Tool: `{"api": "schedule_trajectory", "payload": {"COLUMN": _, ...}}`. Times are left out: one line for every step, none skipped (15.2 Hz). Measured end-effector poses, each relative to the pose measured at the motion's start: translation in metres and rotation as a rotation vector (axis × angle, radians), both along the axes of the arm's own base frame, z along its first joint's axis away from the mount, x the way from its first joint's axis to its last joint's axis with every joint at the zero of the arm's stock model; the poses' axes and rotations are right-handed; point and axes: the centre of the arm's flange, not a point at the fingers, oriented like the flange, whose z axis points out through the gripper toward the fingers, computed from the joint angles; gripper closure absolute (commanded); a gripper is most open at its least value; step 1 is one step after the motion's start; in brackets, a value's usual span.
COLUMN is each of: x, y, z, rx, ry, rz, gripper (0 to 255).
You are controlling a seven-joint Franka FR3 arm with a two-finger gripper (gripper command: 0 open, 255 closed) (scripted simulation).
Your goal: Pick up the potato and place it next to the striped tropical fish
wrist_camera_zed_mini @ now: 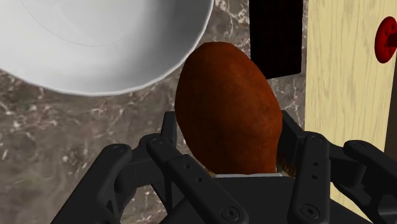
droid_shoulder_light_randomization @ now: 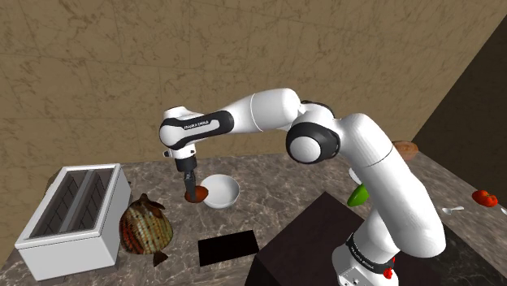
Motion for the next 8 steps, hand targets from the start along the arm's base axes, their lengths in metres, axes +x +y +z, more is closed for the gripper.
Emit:
{"api": "schedule_trajectory", "payload": {"x": 0.0, "y": -0.001, "z": -0.006, "rx": 0.0, "ry": 0.0, "rz": 0.0, "gripper": 255}}
{"api": "schedule_trajectory", "payload": {"x": -0.001, "y": 0.0, "z": -0.011, "rx": 0.0, "ry": 0.0, "rz": 0.0, "gripper": 255}}
{"api": "schedule_trajectory", "payload": {"x": -0.001, "y": 0.0, "z": -0.016, "rx": 0.0, "ry": 0.0, "rz": 0.0, "gripper": 255}}
{"api": "schedule_trajectory", "payload": {"x": -0.001, "y": 0.0, "z": -0.021, "rx": 0.0, "ry": 0.0, "rz": 0.0, "gripper": 255}}
{"api": "schedule_trajectory", "payload": {"x": -0.002, "y": 0.001, "z": -0.026, "rx": 0.002, "ry": -0.001, "rz": 0.001, "gripper": 255}}
{"api": "schedule_trajectory", "payload": {"x": -0.002, "y": 0.001, "z": -0.032, "rx": 0.002, "ry": -0.001, "rz": 0.001, "gripper": 255}}
{"api": "schedule_trajectory", "payload": {"x": -0.001, "y": 0.0, "z": -0.037, "rx": 0.001, "ry": 0.0, "rz": 0.001, "gripper": 255}}
{"api": "schedule_trajectory", "payload": {"x": -0.002, "y": 0.001, "z": -0.043, "rx": 0.001, "ry": 0.0, "rz": 0.0, "gripper": 255}}
